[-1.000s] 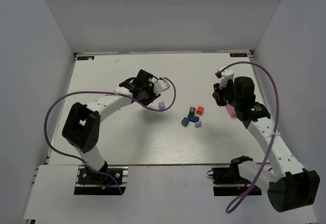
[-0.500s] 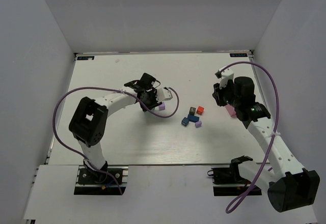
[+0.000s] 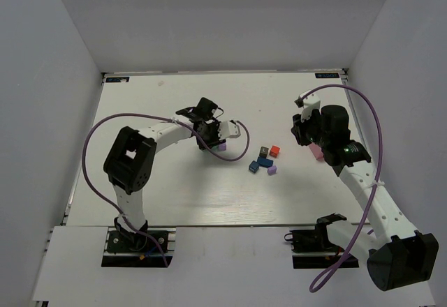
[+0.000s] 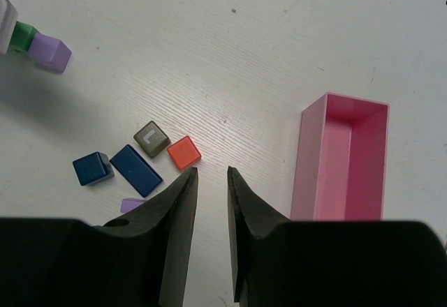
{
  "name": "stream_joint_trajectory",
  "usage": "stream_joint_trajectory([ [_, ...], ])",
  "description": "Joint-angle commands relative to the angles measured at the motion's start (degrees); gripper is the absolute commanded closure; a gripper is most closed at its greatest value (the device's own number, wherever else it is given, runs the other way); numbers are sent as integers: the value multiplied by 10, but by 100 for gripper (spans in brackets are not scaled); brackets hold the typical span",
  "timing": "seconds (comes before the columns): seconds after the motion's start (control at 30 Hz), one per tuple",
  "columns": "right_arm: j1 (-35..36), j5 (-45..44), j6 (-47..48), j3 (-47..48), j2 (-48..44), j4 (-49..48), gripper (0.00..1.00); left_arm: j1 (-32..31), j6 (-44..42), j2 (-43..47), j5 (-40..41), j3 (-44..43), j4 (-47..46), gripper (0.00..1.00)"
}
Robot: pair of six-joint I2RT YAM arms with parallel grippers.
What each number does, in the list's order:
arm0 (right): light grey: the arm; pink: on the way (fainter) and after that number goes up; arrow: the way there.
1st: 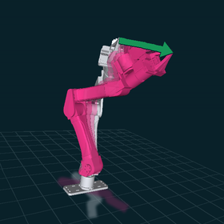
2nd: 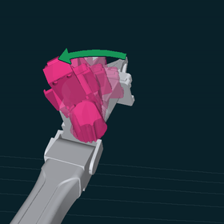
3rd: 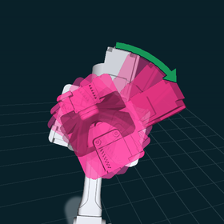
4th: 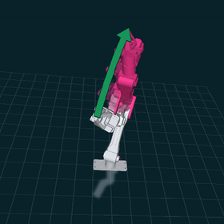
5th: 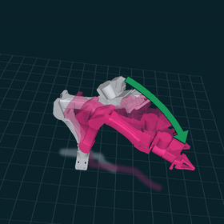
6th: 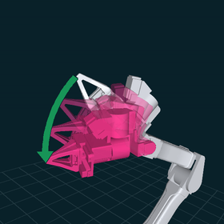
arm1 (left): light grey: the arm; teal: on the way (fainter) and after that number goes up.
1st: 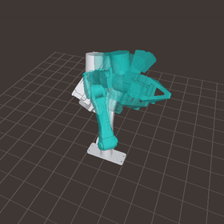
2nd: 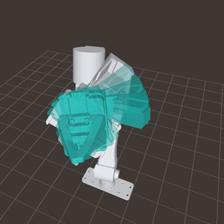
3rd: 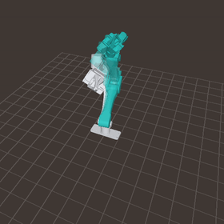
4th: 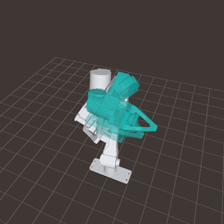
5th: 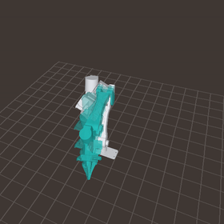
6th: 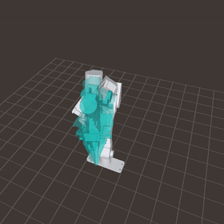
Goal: Build the wood block tower
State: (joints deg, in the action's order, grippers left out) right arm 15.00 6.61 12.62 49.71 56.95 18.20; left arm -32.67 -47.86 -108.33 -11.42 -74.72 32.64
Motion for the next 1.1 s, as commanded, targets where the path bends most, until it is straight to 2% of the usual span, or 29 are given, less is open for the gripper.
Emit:
stream_joint_trajectory([
  [0.0, 0, 5, 6, -4, -2, -16, 70, 1, -35, -4, -22, -28, 12, 100],
  [0.67, 2, 2, 7, -5, 3, -17, 70, 1, -87, -50, -34, -94, 38, 100],
  [1.07, 0, 3, 6, -6, 3, -18, 70, 7, -110, -25, -28, -56, 57, 100],
])
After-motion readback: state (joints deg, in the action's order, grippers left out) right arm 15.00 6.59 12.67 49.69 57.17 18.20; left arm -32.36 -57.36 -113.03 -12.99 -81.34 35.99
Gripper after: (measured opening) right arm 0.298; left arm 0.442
